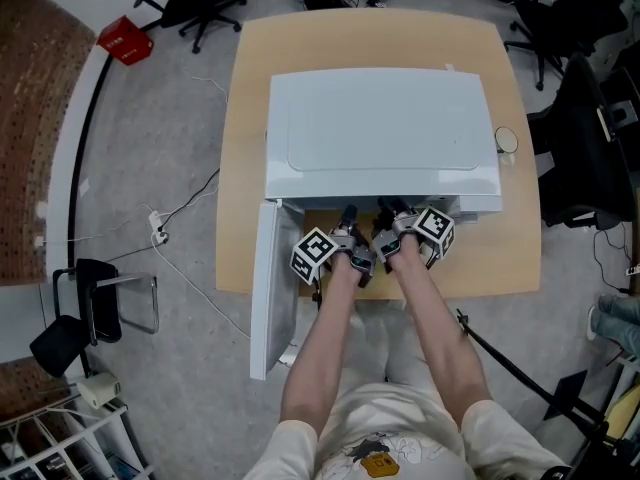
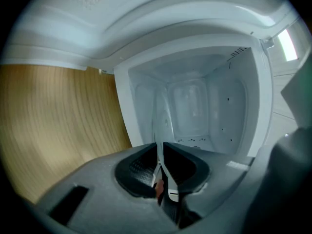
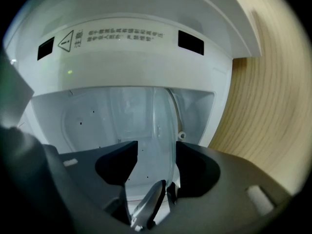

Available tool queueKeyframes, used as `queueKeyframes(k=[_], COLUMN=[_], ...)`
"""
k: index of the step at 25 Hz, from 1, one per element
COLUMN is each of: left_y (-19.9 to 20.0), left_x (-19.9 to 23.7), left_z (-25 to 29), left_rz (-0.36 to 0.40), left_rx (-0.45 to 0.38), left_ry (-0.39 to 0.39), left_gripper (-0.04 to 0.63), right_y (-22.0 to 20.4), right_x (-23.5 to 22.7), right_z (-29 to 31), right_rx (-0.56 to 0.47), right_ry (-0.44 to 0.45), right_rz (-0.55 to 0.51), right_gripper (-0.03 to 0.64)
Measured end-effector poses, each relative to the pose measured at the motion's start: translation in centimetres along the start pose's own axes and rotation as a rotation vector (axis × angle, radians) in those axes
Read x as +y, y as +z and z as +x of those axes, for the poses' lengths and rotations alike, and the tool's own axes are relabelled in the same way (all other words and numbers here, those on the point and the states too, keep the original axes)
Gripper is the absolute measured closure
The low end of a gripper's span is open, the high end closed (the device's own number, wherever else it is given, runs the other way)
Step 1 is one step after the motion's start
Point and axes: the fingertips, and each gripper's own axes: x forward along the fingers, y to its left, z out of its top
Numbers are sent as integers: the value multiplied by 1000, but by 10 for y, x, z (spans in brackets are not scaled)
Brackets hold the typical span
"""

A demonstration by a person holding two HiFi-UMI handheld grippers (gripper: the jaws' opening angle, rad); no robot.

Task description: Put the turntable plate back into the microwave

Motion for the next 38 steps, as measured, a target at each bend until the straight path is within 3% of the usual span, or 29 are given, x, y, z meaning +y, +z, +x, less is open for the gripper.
queueKeyframes(k=[5,11,16,24,27,33,38], left_y=[11,15,12,7,5,2,4], left_x=[-9,-4,5,2,-3,-1,-1], left_z=[4,14,15,9,3,0,1], left_rz=[7,-12,-19,47,83,64,50], left_rx=[-8,10,23,57,54,59,62], left_ry=[-15,11,7,28,17,25,27], left_gripper=[555,558,558,549,586,588,588], right_y=[-12,-20,-21,-12,-12,-14,-11], right_x=[-4,-12,-27,-27,-24,-18,-12], right_z=[-18,-14,-5,4,6,5,-2], right_rx=[18,57,108,84,96,81,46], right_ry=[-57,-100,-186,-225,-247,-265,-297], right_rz=[-13,-25,-34,-20,-58,-64,-36], right_gripper=[405,508,580,595,595,544,548])
